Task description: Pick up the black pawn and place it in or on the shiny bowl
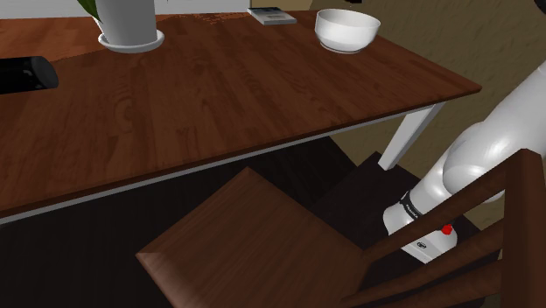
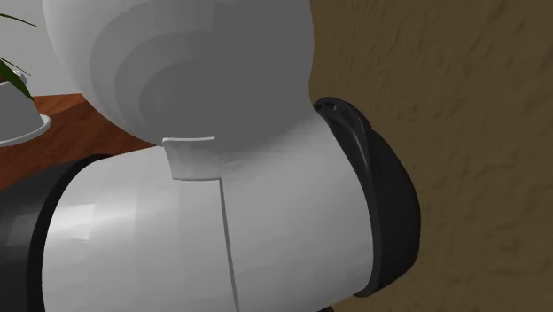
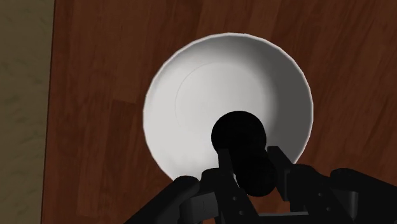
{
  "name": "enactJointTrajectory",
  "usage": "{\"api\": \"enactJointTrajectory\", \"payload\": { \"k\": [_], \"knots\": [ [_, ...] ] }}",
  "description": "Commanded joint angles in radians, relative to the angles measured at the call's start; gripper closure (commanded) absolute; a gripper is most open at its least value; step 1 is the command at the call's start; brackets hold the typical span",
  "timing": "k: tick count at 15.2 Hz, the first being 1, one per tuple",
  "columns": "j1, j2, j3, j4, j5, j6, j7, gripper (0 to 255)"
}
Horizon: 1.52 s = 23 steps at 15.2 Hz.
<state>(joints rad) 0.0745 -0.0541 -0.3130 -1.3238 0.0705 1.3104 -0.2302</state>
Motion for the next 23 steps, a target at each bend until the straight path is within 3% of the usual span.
{"api": "enactJointTrajectory", "payload": {
  "k": [1, 8, 16, 17, 22, 23],
  "knots": [
    [0.002, -0.021, 0.004, -0.055, -0.007, 0.036, 0.002, 255],
    [0.006, -0.079, 0.013, -0.223, -0.026, 0.149, 0.008, 255],
    [0.006, -0.079, 0.013, -0.223, -0.026, 0.149, 0.008, 255],
    [0.006, -0.079, 0.013, -0.223, -0.026, 0.149, 0.008, 0],
    [0.006, -0.079, 0.013, -0.223, -0.026, 0.149, 0.008, 0],
    [0.005, -0.063, 0.010, -0.169, -0.021, 0.110, 0.004, 0]
  ]
}}
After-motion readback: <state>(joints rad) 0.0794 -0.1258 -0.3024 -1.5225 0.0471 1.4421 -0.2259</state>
